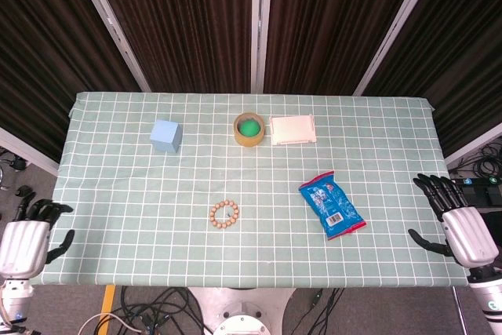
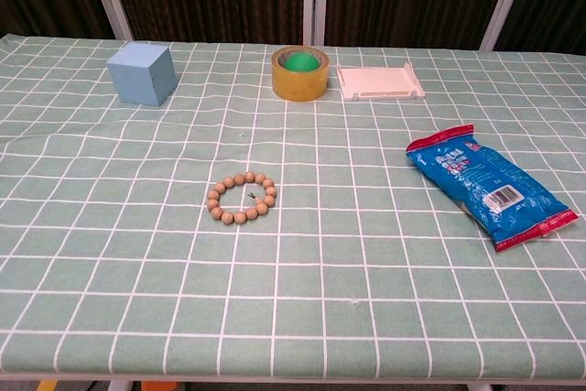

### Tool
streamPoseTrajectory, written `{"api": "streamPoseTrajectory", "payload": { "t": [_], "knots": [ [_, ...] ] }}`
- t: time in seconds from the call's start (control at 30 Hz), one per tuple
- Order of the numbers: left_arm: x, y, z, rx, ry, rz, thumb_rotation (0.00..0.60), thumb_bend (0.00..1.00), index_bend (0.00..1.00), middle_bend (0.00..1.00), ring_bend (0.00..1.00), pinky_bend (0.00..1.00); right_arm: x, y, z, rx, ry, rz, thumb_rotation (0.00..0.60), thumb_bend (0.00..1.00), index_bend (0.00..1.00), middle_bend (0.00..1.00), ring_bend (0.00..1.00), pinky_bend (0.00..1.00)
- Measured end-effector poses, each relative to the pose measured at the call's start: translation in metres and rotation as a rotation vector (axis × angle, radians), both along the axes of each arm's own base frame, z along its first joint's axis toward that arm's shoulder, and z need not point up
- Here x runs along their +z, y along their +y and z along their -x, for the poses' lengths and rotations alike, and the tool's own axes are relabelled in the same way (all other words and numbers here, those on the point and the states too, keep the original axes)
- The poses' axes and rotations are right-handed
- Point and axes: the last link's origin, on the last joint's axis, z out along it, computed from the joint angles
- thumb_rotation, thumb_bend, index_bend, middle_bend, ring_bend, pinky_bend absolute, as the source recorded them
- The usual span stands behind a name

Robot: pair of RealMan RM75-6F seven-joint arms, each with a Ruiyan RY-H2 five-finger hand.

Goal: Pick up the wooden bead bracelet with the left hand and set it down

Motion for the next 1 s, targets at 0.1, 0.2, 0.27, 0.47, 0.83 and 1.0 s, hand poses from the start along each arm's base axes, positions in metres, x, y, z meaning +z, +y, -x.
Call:
{"api": "streamPoseTrajectory", "payload": {
  "t": [0.1, 0.2, 0.27, 0.47, 0.83, 1.0],
  "knots": [
    [-0.011, 0.018, -0.017, -0.140, 0.022, 0.093, 0.600, 0.32, 0.37, 0.37, 0.23, 0.12, 0.001, 0.000, -0.003, 0.009, 0.004, 0.002, 0.600, 0.15, 0.00, 0.06, 0.00, 0.00],
    [-0.029, 0.038, -0.036, -0.298, 0.060, 0.203, 0.600, 0.32, 0.37, 0.37, 0.23, 0.12, 0.002, -0.001, -0.004, 0.010, 0.008, 0.002, 0.600, 0.15, 0.00, 0.06, 0.00, 0.00],
    [-0.042, 0.050, -0.047, -0.386, 0.085, 0.268, 0.600, 0.32, 0.37, 0.38, 0.23, 0.12, 0.002, -0.001, -0.004, 0.007, 0.011, 0.003, 0.600, 0.15, 0.00, 0.06, 0.00, 0.00],
    [-0.093, 0.084, -0.071, -0.548, 0.130, 0.442, 0.600, 0.32, 0.39, 0.39, 0.23, 0.12, 0.004, 0.000, -0.004, -0.004, 0.013, 0.010, 0.600, 0.15, 0.00, 0.06, 0.00, 0.00],
    [-0.162, 0.111, -0.093, -0.620, 0.159, 0.580, 0.600, 0.32, 0.36, 0.36, 0.21, 0.11, 0.003, 0.000, 0.002, -0.035, 0.008, 0.010, 0.600, 0.15, 0.00, 0.06, 0.00, 0.00],
    [-0.177, 0.116, -0.108, -0.655, 0.196, 0.597, 0.600, 0.32, 0.34, 0.35, 0.19, 0.10, 0.003, -0.001, 0.003, -0.041, 0.006, 0.013, 0.600, 0.15, 0.00, 0.06, 0.00, 0.00]
  ]
}}
